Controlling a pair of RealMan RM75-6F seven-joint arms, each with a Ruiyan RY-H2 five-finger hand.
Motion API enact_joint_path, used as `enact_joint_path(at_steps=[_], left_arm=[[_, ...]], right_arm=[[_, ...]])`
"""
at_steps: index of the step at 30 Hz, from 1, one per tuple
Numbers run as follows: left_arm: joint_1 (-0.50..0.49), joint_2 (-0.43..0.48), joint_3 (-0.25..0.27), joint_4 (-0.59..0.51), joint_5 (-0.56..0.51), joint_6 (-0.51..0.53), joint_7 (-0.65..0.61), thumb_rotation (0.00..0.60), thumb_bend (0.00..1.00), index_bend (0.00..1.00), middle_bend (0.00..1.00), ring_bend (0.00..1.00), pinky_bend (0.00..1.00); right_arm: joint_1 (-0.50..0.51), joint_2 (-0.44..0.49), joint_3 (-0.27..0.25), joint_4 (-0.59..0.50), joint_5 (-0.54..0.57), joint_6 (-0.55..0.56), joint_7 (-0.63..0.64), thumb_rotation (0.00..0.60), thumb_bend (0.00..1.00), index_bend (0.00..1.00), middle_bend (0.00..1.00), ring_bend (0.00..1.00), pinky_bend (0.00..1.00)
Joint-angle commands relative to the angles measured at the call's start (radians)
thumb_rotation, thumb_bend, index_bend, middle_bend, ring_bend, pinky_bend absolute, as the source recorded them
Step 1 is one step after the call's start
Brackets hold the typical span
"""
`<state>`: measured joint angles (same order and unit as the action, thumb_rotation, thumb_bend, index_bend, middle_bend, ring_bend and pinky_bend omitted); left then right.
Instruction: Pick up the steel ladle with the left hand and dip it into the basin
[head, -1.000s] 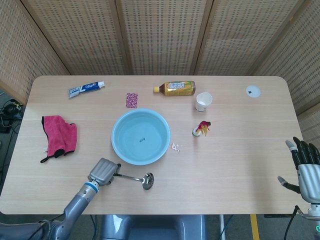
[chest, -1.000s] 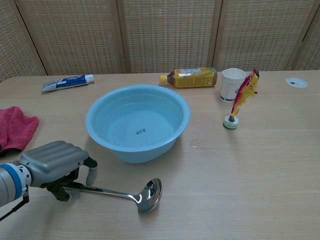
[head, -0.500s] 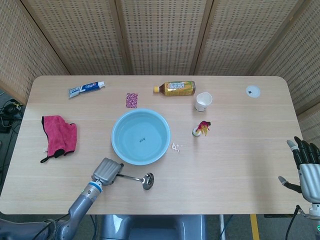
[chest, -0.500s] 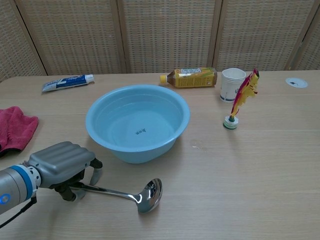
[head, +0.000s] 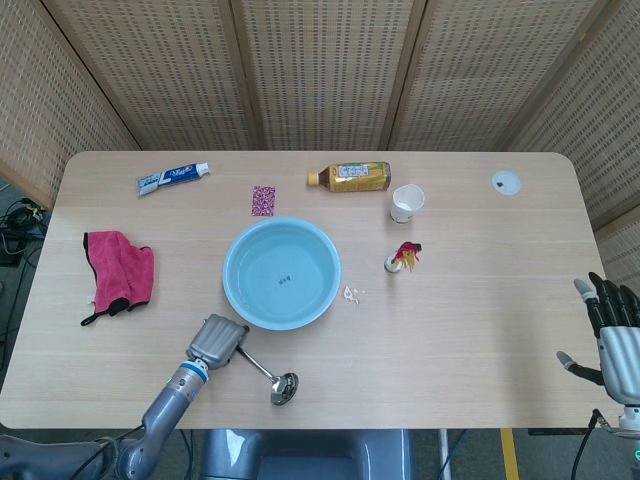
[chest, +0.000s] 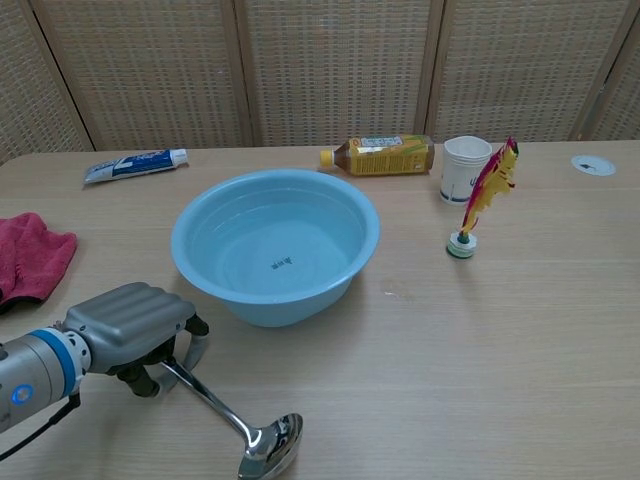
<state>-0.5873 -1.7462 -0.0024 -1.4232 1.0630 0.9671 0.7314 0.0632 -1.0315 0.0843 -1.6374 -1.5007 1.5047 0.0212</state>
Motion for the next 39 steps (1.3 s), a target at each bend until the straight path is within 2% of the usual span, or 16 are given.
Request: enact_joint_path(at_steps=[1, 14, 18, 23, 24, 30, 32, 37, 39], left_arm=[[0.001, 0.029, -0.003, -0.033, 0.014, 0.018, -0.009, 0.600, 0.47, 0.57, 0.96, 0.95, 1.00], [0.009, 0.188, 0.003, -0.214, 0.116, 0.074, -0.088, 0.600, 0.48, 0.61, 0.96, 0.95, 1.00], [-0.001, 0.231, -0.015, -0.272, 0.142, 0.095, -0.084, 0.600, 0.48, 0.61, 0.96, 0.95, 1.00], [-0.027, 0.277, -0.058, -0.359, 0.115, 0.099, -0.047, 0.600, 0.48, 0.61, 0.96, 0.95, 1.00], [-0.042, 0.289, -0.088, -0.384, 0.103, 0.104, -0.031, 0.600, 0.48, 0.61, 0.96, 0.95, 1.00], [-0.101, 0.328, -0.164, -0.442, -0.023, 0.092, 0.056, 0.600, 0.48, 0.62, 0.96, 0.95, 1.00], [-0.142, 0.335, -0.209, -0.444, -0.111, 0.087, 0.101, 0.600, 0.48, 0.63, 0.96, 0.95, 1.00], [-0.249, 0.344, -0.297, -0.391, -0.336, 0.068, 0.167, 0.600, 0.48, 0.63, 0.96, 0.95, 1.00], [-0.296, 0.344, -0.324, -0.329, -0.414, 0.063, 0.200, 0.600, 0.48, 0.63, 0.96, 0.95, 1.00]], right_arm=[[0.000, -0.001, -0.001, 0.000, -0.002, 0.002, -0.001, 0.600, 0.00, 0.00, 0.00, 0.00, 0.00], [0.000, -0.003, -0.003, -0.004, -0.006, 0.005, -0.008, 0.600, 0.00, 0.00, 0.00, 0.00, 0.00], [-0.001, -0.005, -0.003, -0.005, -0.007, 0.007, -0.018, 0.600, 0.00, 0.00, 0.00, 0.00, 0.00], [-0.002, -0.006, -0.002, -0.006, -0.005, 0.009, -0.026, 0.600, 0.00, 0.00, 0.00, 0.00, 0.00], [-0.001, -0.007, -0.002, -0.006, -0.004, 0.008, -0.028, 0.600, 0.00, 0.00, 0.00, 0.00, 0.00], [0.000, -0.007, -0.001, -0.007, 0.004, 0.003, -0.038, 0.600, 0.00, 0.00, 0.00, 0.00, 0.00], [0.002, -0.009, 0.001, -0.008, 0.009, -0.002, -0.043, 0.600, 0.00, 0.00, 0.00, 0.00, 0.00], [0.009, -0.018, 0.010, 0.000, 0.029, -0.012, -0.053, 0.600, 0.00, 0.00, 0.00, 0.00, 0.00], [0.010, -0.019, 0.015, 0.003, 0.050, -0.024, -0.053, 0.600, 0.00, 0.00, 0.00, 0.00, 0.00]])
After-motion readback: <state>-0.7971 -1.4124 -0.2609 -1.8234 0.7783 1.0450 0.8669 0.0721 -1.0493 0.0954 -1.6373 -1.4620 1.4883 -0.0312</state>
